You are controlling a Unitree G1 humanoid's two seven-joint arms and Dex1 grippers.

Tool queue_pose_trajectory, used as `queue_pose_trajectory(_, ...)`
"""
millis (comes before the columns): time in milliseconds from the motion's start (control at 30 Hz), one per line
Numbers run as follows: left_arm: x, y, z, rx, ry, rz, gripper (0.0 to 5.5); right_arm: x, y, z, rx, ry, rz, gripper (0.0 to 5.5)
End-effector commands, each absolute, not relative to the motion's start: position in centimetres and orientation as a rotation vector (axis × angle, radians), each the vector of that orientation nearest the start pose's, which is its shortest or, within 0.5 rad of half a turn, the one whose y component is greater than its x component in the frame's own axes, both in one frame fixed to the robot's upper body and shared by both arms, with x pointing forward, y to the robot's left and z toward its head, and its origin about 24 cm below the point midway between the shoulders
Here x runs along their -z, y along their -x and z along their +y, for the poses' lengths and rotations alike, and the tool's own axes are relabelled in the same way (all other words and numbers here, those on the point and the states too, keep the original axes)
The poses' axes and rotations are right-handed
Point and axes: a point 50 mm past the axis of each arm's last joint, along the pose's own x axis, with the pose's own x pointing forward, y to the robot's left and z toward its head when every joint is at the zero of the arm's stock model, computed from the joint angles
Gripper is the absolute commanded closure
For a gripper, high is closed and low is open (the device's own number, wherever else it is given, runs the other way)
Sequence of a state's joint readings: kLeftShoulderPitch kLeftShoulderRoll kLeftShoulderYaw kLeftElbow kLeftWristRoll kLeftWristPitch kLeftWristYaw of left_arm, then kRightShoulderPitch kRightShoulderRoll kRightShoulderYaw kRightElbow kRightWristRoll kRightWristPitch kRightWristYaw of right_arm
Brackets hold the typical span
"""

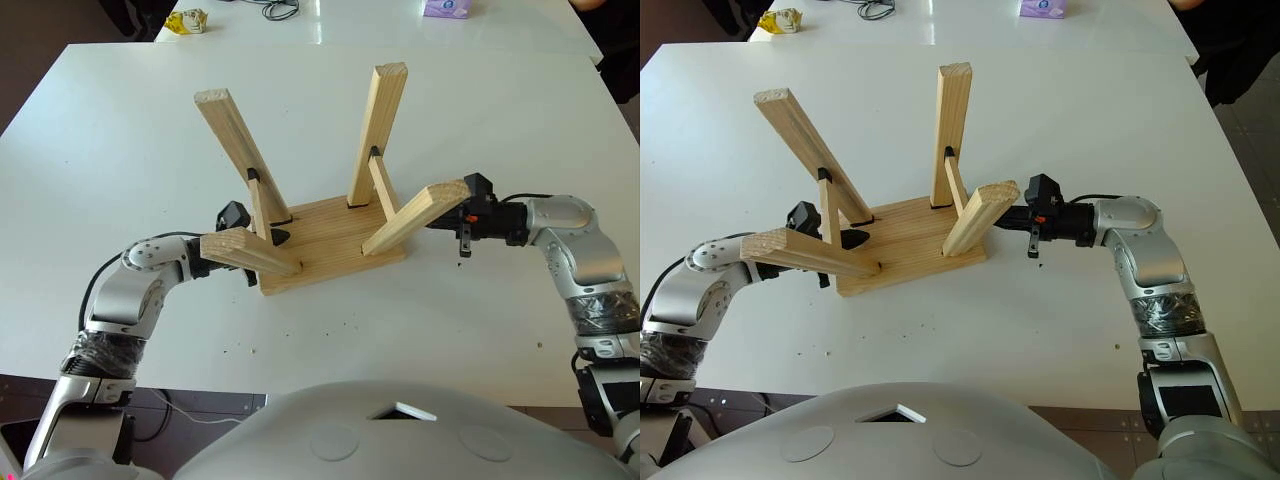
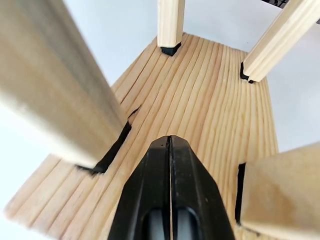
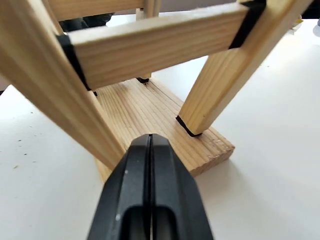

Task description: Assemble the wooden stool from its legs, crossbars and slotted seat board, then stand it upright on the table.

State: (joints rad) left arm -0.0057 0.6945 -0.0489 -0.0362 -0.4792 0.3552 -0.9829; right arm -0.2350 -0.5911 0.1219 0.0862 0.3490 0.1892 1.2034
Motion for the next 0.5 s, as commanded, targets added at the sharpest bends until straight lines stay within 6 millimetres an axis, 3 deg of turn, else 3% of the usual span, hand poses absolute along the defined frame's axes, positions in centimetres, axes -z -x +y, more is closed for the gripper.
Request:
queue_pose_trajectory(33, -7.4, -22.7, 23.8, 0.961, -0.056, 0.396, 5.47, -6.9, -27.3, -17.1, -1.254, 0.2, 0.224, 5.5)
queue_pose_trajectory(267, -8.5, -21.0, 26.5, 0.845, -0.078, 0.424, 5.47, -4.9, -28.0, -15.6, -1.25, 0.269, 0.246, 5.5)
queue_pose_trajectory(367, -7.4, -19.3, 28.1, 0.757, -0.084, 0.49, 5.47, -4.7, -28.0, -15.7, -1.251, 0.318, 0.246, 5.5)
queue_pose_trajectory(500, -4.6, -17.5, 29.7, 0.691, -0.105, 0.63, 5.47, -4.2, -27.9, -15.9, -1.274, 0.371, 0.28, 5.5)
